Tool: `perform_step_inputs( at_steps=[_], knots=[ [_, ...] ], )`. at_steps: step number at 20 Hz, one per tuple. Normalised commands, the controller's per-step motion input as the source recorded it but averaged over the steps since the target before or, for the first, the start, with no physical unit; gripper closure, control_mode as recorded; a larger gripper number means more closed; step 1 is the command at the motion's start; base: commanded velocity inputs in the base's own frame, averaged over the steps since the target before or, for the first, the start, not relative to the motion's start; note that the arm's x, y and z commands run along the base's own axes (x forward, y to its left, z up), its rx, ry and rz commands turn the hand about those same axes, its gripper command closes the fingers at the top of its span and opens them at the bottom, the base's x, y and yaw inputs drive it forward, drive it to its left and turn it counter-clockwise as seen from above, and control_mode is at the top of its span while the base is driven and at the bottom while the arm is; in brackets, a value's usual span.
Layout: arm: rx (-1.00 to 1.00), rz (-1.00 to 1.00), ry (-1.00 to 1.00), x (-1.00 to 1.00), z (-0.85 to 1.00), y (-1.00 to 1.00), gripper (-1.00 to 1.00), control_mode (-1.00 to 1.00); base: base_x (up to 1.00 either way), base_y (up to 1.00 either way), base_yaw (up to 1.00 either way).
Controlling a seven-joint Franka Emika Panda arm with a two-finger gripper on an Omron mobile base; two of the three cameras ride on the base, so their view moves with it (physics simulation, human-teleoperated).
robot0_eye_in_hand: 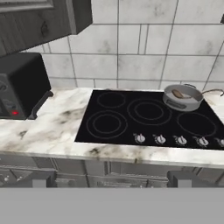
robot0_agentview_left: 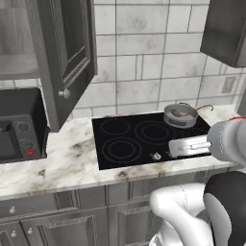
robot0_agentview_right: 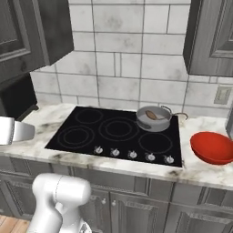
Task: Open the cabinet and move the ladle to the pot. Then close the cabinet.
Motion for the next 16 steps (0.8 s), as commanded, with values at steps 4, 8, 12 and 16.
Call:
perform_step_inputs(
  at_steps=[4,8,12,16],
  knots=[
    [0.00,0.00,0.00,0.00,0.00,0.00,-1.00,1.00,-0.51,0.33,0.00],
    [0.00,0.00,0.00,0.00,0.00,0.00,-1.00,1.00,-0.43,0.48,0.00],
    [0.00,0.00,0.00,0.00,0.00,0.00,-1.00,1.00,-0.30,0.66,0.00],
    [0.00,0.00,0.00,0.00,0.00,0.00,-1.00,1.00,-0.15,0.73,0.00]
  ],
)
